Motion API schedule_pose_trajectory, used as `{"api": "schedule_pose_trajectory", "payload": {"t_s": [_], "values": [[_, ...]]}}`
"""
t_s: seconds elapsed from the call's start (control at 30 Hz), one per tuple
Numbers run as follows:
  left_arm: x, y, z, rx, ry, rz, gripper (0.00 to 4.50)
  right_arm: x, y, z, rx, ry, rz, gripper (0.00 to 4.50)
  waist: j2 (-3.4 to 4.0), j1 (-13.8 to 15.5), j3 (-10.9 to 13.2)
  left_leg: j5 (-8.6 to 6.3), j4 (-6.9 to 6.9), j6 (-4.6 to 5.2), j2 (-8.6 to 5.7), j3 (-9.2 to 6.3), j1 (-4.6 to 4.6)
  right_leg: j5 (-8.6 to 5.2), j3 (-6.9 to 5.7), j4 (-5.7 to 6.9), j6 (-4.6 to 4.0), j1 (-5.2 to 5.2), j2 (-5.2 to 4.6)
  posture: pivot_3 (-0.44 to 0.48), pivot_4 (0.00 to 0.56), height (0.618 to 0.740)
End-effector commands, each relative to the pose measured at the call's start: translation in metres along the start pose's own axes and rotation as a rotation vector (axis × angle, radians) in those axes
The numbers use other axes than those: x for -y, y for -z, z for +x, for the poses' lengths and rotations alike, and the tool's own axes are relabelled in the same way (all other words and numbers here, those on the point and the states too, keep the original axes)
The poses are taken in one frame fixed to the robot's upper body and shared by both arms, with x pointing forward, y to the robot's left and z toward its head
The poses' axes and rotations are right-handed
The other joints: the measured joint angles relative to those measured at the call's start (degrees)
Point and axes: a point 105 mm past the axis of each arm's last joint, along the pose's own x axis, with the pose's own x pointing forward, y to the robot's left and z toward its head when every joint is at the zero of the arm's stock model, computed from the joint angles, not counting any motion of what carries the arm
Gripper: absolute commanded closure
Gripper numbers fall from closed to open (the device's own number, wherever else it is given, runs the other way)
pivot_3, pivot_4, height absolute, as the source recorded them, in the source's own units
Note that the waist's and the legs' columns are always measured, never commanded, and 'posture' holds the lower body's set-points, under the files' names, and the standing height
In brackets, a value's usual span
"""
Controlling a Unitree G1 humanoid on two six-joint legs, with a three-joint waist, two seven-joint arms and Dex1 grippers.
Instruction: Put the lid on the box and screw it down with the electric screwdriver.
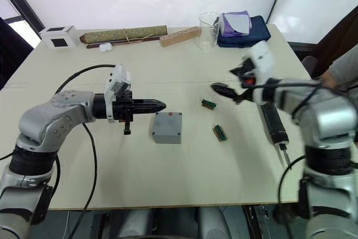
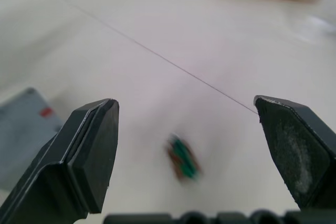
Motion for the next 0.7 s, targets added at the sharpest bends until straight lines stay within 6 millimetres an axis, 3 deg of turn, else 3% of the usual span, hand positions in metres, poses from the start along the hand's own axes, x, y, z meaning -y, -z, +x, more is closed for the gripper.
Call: {"api": "schedule_pose_trajectory", "payload": {"t_s": [0.03,0.17,0.23,0.47,0.7], "values": [[0.015,-0.008,0.007,-0.023,0.129,0.105,4.5,0.024,0.012,-0.029,-0.187,0.102,0.139,0.04,0.01,-0.1,0.0,0.0,0.0,0.0,0.0,0.0,0.0,0.0,0.0,0.0,-0.01,0.0,0.0,0.0,0.15,0.74],[0.031,-0.011,0.014,-0.024,0.249,0.165,4.5,0.038,0.036,-0.059,-0.415,0.176,0.184,0.04,0.04,-0.1,0.0,-0.01,0.0,0.01,0.02,0.05,0.0,-0.01,0.04,-0.03,-0.02,-0.01,0.02,0.0,0.15,0.74],[0.036,-0.01,0.019,-0.029,0.277,0.189,4.5,0.034,0.048,-0.067,-0.501,0.153,0.239,0.04,0.06,0.0,0.0,-0.01,0.0,0.02,0.02,0.05,-0.02,-0.02,0.04,-0.07,-0.01,-0.02,0.02,0.0,0.15,0.74],[0.04,-0.007,0.027,-0.033,0.276,0.23,4.5,0.047,0.082,-0.069,-0.664,0.186,0.339,0.04,0.06,-0.2,0.0,-0.01,0.06,0.02,0.03,0.17,-0.05,-0.01,0.12,-0.2,0.02,-0.02,0.03,0.0,0.15,0.74],[0.041,-0.003,0.027,-0.038,0.244,0.225,4.5,0.055,0.1,-0.06,-0.73,0.165,0.365,0.04,0.06,-0.1,0.0,-0.01,0.05,0.02,0.03,0.16,-0.11,-0.02,0.11,-0.22,0.05,-0.06,0.03,0.0,0.15,0.74]]}}
